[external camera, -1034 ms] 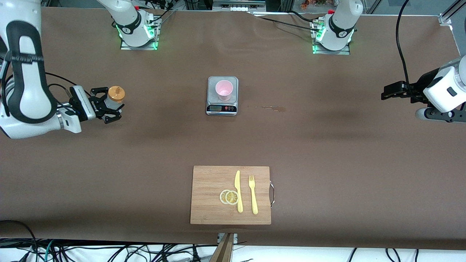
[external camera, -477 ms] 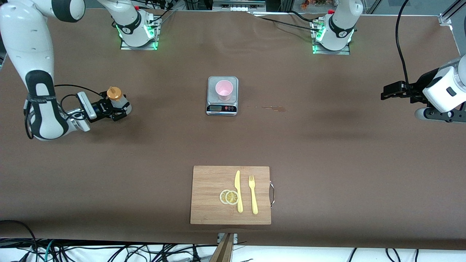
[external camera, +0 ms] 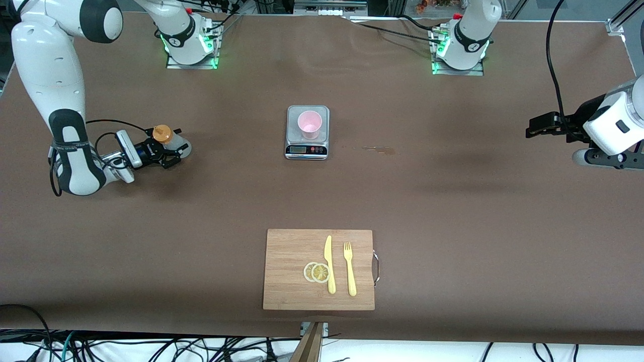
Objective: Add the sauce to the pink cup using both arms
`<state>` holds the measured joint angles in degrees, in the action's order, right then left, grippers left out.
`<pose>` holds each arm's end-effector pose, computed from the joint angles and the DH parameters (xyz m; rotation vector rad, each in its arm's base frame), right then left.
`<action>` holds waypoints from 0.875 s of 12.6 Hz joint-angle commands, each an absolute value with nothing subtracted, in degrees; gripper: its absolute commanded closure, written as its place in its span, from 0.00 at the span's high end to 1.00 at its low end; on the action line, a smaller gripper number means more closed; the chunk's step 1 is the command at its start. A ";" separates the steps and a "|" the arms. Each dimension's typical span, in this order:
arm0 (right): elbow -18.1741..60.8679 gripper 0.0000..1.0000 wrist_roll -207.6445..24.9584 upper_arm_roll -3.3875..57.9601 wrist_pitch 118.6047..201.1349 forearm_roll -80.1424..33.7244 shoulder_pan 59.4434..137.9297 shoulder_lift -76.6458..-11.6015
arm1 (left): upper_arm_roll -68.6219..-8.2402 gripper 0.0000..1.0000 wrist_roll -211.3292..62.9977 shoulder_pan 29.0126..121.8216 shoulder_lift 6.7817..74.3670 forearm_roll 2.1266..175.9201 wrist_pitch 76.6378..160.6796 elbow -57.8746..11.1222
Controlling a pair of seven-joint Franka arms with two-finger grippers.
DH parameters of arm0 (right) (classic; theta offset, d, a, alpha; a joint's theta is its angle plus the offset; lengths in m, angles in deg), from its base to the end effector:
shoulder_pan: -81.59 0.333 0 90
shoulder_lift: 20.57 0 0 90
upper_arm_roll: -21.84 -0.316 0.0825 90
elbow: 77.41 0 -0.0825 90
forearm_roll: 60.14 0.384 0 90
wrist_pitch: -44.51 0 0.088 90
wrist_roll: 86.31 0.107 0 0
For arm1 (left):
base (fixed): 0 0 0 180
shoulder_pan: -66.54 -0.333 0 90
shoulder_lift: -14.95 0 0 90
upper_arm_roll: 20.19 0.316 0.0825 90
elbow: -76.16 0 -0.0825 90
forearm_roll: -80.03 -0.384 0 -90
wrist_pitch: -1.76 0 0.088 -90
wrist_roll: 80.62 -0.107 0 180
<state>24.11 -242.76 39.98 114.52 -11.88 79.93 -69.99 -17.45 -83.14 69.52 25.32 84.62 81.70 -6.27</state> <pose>0.5001 -0.0785 0.0937 -1.0093 -1.4867 -0.5805 0.5875 -0.0146 0.5691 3.0458 -0.0809 -0.3408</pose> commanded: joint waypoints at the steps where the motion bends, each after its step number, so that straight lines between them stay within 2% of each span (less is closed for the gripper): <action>1: 22.96 1.00 -246.71 40.21 112.54 -11.10 79.22 -70.58 | -17.56 1.00 -84.13 69.62 26.29 84.16 80.33 -4.17; 7: 12.08 1.00 -246.01 43.19 110.69 -16.36 78.34 -69.45 | -17.56 1.00 -84.13 69.62 26.29 84.16 80.33 -4.17; 9: 9.61 1.00 -243.04 43.89 111.48 -19.96 78.34 -65.60 | -17.56 1.00 -84.13 69.62 26.29 84.16 80.33 -3.82; 11: 9.86 1.00 -236.99 44.16 114.63 -25.57 78.42 -58.75 | -17.47 1.00 -84.13 69.62 26.99 83.99 80.25 -2.33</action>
